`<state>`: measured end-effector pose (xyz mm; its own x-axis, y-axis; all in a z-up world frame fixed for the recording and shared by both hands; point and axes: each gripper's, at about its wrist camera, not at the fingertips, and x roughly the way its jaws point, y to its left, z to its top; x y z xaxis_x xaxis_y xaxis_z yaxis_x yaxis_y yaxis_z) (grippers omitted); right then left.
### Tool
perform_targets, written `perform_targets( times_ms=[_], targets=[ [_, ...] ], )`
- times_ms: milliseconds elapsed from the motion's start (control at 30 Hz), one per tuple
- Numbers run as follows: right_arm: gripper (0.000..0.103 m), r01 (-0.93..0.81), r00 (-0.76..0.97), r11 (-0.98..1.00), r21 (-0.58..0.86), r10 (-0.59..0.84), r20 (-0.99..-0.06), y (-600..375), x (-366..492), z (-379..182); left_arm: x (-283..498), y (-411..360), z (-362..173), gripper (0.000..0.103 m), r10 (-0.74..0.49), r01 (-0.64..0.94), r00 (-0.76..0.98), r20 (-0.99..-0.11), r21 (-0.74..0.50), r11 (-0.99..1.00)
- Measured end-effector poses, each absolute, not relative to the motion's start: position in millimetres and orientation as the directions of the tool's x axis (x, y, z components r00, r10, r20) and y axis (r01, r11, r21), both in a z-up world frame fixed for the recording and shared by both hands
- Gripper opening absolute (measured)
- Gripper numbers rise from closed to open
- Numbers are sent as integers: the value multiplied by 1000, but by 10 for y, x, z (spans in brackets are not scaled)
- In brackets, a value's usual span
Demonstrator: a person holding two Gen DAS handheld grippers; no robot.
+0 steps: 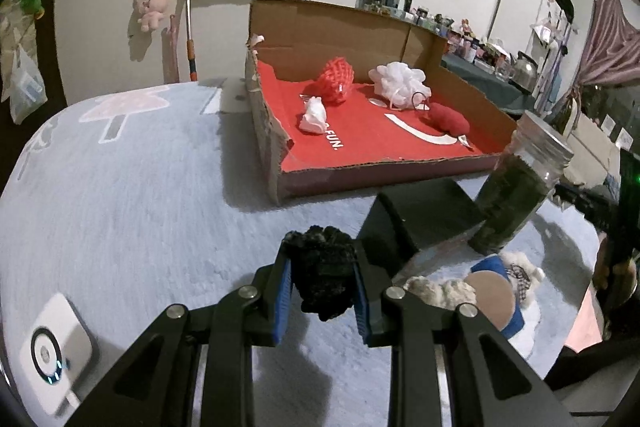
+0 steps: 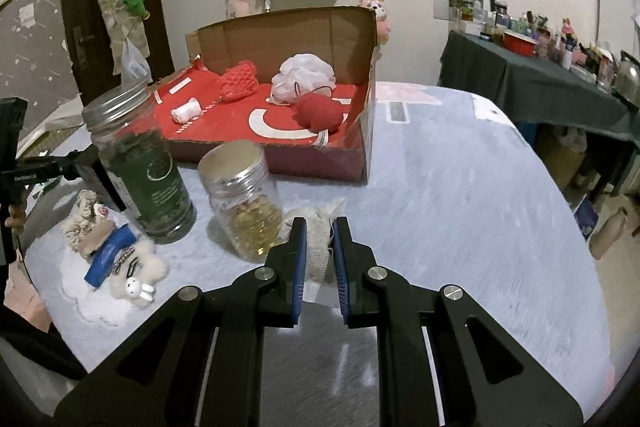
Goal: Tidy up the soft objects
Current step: 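Carry the black scrunchie and white cloth into the red-lined box with both tools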
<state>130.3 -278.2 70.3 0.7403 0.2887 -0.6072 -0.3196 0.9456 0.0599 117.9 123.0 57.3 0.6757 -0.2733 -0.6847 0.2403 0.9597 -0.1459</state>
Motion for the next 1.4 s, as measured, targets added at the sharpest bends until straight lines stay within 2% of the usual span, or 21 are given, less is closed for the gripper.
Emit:
perform_targets(
  times_ms=[500, 700, 1200, 1400],
  targets=[
    [13, -435, 730, 900, -29, 334, -596, -2663, 1745, 981, 1641, 1049, 936, 28, -350, 376, 662, -662, -110, 920],
    [13, -479, 712, 877, -39, 362, -602, -2445, 2049, 1141, 1929, 870, 981, 28, -335, 370, 641, -691, -104, 923],
    [13, -473, 510, 879, -64, 214, -833, -1902, 2897, 862, 2609, 531, 724, 28, -194, 293, 536, -822, -35, 955],
    [13, -472, 450, 877, -92, 150, -880, -1804, 3036, 730, 2731, 472, 630, 28, -157, 300, 501, -851, 1, 954]
  ],
)
